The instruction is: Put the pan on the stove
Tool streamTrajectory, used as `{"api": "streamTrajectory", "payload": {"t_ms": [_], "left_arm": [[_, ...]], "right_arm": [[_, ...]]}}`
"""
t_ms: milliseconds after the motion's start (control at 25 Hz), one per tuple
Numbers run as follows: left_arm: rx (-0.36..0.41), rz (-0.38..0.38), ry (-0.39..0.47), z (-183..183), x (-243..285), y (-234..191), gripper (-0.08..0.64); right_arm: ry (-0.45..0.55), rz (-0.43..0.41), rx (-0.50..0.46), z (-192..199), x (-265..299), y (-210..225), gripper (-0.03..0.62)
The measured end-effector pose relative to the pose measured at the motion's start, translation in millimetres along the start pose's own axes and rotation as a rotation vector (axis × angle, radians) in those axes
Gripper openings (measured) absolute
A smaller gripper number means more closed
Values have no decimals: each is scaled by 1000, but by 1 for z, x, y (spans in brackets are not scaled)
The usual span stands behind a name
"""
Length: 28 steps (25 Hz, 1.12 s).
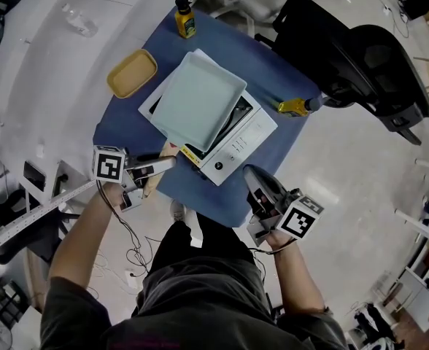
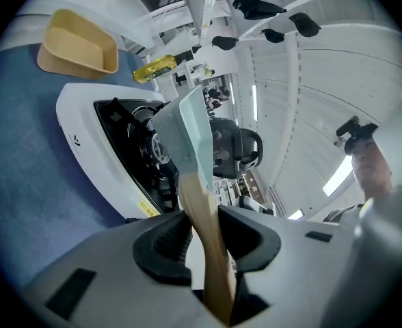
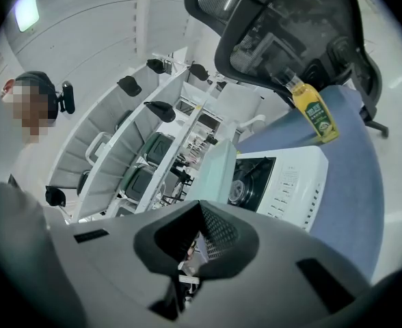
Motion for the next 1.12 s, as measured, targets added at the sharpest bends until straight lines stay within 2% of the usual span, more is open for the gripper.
{"api": "streamTrajectory", "payload": {"t_ms": [520,1120], "left_arm": [[12,-17,-135,-7,-2,-25,120],[-45,-2,-205,-14,-1,-29,125]], "right_arm": [[-26,15,33,11,11,15,3],[-47,31,49,20,19,21,2]]}}
Point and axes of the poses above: the fingertips, and each gripper's own axes: x forward along the fingers, y to its right, z out of its underside, the point moved 2 cm from there along -x, backward along the fingers, and after that the axes turned 4 degrees about y, right-handed, at the moved point
